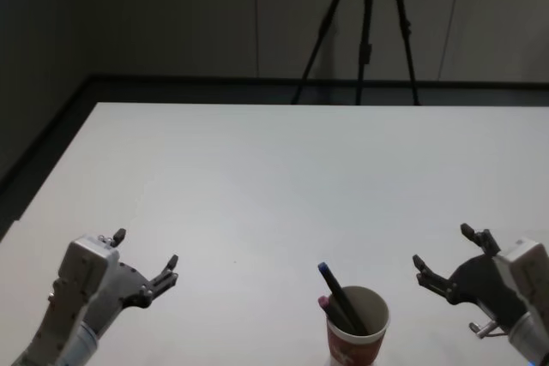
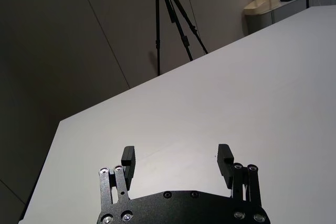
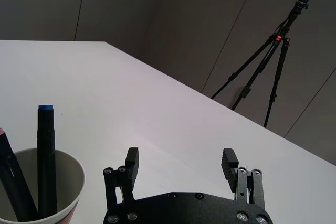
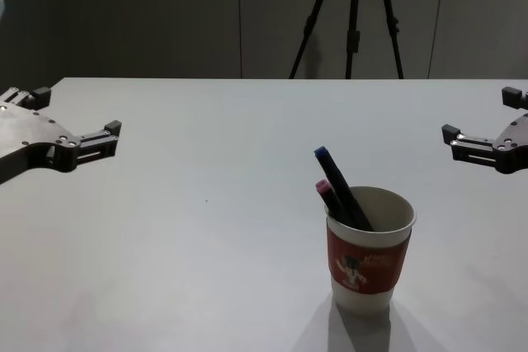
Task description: Place the pen into the pen holder.
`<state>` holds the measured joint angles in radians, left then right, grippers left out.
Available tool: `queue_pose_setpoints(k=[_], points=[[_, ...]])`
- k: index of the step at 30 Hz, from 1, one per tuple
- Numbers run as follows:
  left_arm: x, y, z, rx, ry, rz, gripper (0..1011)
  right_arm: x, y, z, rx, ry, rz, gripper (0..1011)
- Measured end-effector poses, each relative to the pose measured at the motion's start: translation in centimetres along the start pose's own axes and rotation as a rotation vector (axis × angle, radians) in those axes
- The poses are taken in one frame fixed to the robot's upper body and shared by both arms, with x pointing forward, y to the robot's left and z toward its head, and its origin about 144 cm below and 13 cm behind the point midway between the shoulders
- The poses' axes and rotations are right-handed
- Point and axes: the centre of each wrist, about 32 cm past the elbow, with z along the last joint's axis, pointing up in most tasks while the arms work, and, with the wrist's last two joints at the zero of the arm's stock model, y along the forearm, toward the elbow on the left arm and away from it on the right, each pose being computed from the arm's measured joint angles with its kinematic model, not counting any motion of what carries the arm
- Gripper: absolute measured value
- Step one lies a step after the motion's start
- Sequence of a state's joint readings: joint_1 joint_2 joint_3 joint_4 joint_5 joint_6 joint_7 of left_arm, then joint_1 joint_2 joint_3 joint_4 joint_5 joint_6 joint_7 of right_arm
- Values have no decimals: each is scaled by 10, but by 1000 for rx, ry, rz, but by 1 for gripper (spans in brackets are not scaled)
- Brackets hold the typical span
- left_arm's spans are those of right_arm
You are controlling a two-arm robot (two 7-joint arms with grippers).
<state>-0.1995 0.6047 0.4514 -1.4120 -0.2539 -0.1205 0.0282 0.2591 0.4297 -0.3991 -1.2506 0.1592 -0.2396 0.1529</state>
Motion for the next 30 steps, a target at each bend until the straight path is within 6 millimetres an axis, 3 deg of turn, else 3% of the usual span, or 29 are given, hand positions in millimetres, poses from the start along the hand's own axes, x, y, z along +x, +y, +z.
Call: queue_pose_setpoints(k=[15, 30], points=[[0, 0, 0, 0, 0, 0, 1001, 17, -27, 12, -72, -33, -96, 1001], [0, 0, 0, 0, 0, 0, 1001, 20, -33, 16, -91, -41, -116, 1001]])
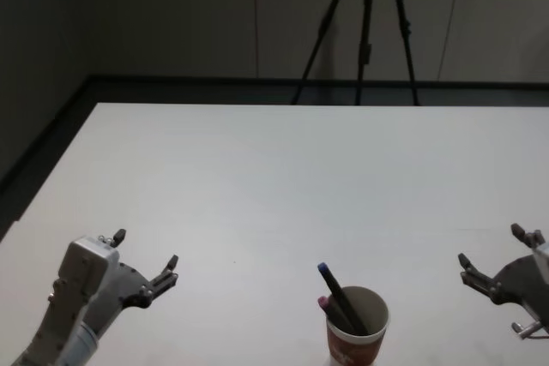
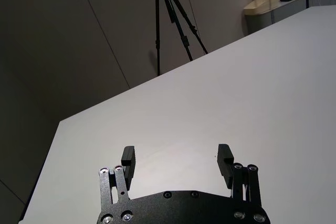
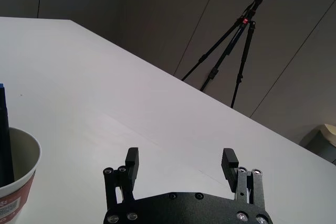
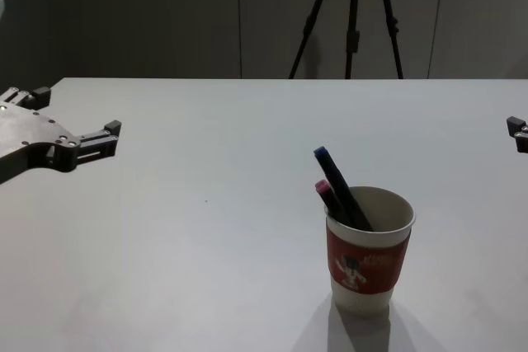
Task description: Place the pen into the pen holder.
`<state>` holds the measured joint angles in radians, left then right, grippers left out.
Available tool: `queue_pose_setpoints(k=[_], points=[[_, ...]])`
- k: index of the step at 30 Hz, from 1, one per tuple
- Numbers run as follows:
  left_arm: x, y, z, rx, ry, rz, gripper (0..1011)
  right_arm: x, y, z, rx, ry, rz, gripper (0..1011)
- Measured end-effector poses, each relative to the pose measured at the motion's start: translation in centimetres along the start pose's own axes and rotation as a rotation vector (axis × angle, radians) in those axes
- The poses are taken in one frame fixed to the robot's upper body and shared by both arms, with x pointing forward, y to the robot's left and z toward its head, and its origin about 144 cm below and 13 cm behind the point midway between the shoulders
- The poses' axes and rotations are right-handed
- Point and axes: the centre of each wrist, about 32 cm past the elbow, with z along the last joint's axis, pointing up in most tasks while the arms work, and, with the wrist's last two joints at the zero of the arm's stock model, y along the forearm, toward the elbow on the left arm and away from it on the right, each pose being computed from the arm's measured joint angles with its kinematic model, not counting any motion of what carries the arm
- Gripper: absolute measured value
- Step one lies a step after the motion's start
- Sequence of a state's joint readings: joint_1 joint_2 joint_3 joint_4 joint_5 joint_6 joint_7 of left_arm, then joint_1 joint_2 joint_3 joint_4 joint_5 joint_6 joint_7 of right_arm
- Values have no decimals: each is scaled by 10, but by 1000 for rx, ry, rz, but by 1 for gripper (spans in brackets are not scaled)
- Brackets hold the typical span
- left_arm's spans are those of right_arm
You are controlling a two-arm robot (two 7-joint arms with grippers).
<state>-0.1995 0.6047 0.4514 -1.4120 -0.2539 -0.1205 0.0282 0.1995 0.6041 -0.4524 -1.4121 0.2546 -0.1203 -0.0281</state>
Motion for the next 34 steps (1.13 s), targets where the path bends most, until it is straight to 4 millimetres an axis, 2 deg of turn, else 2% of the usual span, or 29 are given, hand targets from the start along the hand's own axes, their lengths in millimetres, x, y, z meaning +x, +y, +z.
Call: queue_pose_setpoints(k=[34], points=[[0, 0, 0, 0, 0, 0, 1001, 1, 0, 0, 0, -1, -1, 1001]])
